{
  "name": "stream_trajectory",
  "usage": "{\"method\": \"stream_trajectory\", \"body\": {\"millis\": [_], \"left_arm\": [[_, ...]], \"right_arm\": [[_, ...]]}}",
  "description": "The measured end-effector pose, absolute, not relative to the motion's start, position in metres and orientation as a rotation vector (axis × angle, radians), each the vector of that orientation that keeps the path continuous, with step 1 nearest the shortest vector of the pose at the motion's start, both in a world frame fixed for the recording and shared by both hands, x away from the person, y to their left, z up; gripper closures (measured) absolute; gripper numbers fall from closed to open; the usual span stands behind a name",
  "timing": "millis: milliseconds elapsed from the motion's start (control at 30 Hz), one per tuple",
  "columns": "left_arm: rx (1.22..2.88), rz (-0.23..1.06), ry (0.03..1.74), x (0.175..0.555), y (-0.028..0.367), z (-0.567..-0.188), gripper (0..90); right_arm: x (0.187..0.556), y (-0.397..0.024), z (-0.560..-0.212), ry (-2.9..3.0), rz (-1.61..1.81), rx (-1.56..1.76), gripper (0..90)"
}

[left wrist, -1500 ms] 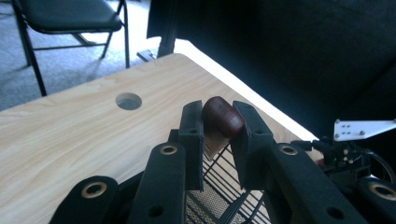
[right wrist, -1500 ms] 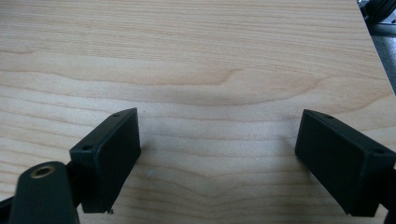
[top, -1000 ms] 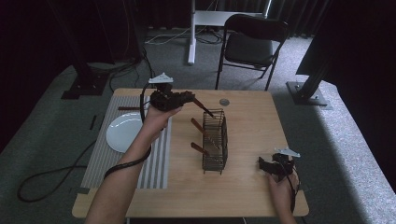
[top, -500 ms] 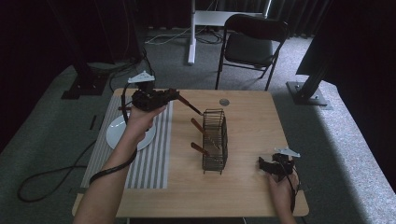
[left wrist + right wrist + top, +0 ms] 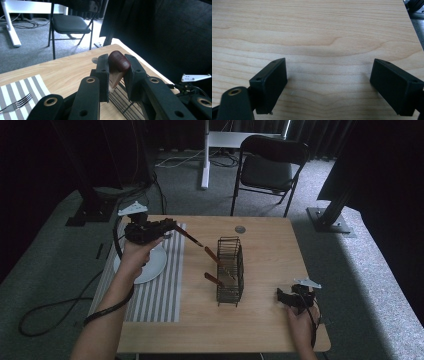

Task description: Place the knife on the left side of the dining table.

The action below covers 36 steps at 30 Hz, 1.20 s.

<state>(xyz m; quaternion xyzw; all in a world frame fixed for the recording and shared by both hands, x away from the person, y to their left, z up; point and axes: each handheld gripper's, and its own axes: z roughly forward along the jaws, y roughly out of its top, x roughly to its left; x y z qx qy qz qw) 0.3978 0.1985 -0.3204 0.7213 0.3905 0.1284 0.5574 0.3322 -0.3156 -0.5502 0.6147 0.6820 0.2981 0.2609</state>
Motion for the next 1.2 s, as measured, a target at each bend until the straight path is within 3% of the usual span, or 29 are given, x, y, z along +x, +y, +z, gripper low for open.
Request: {"method": "stream_trajectory", "body": {"millis": [1200], "left_arm": [[1.733, 0.281, 0.972, 0.316, 0.259, -0.367, 75.8]], "right_arm": [[0.332, -0.315, -0.55, 1.847, 0.806, 1.666, 13.5]]}}
